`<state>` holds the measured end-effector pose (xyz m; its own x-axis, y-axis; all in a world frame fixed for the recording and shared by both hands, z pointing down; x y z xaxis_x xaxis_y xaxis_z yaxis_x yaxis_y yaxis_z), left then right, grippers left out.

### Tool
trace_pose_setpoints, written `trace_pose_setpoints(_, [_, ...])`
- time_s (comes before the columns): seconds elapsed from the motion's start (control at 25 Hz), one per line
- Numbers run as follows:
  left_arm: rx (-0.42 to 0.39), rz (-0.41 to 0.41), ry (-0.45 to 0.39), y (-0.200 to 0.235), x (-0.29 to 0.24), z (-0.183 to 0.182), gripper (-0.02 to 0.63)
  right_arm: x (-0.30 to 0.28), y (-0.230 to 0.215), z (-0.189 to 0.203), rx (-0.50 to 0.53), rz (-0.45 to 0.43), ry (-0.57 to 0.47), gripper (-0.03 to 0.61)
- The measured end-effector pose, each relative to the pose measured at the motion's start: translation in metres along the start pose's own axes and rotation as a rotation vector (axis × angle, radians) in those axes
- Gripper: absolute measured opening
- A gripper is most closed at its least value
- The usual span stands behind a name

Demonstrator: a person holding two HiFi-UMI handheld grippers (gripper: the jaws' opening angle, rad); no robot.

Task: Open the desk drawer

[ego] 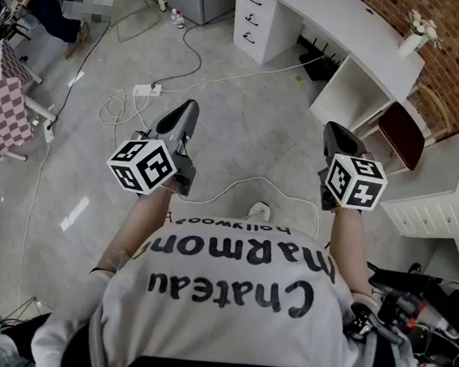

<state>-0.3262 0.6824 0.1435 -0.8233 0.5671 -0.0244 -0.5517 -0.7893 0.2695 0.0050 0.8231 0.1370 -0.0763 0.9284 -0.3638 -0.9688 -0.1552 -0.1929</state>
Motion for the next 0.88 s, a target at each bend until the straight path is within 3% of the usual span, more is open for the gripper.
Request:
trace_pose_setpoints(0.32, [0.023, -0.04, 0.01, 0.02, -0.018, 0.008, 0.015, -0.035, -0.009, -0.007, 0.022, -0.008, 0.037, 0.014])
trace_pose_setpoints(0.56, [0.022, -0.084, -0.023, 0.048, -0.056, -0.002, 0.015, -0.096, -0.026, -0.029, 0.005, -0.044, 0.039, 0.014])
trace_pose_setpoints(0.88, [-0.008, -0.139, -0.077, 0.099, -0.135, -0.038, 0.015, -0.212, -0.048, -0.098, -0.002, -0.139, 0.006, 0.015])
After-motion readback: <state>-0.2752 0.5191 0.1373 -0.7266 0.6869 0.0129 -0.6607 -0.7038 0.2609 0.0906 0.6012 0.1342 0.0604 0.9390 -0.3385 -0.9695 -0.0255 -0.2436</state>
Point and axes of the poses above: the fingertips, and each gripper's own axes: x backward along the fingers, y to its left, z out of its underside, the point moved 8 cm from there along x, backward along the fingers, and after that the axes turned 11 degrees about -x, right-handed, at the moved point
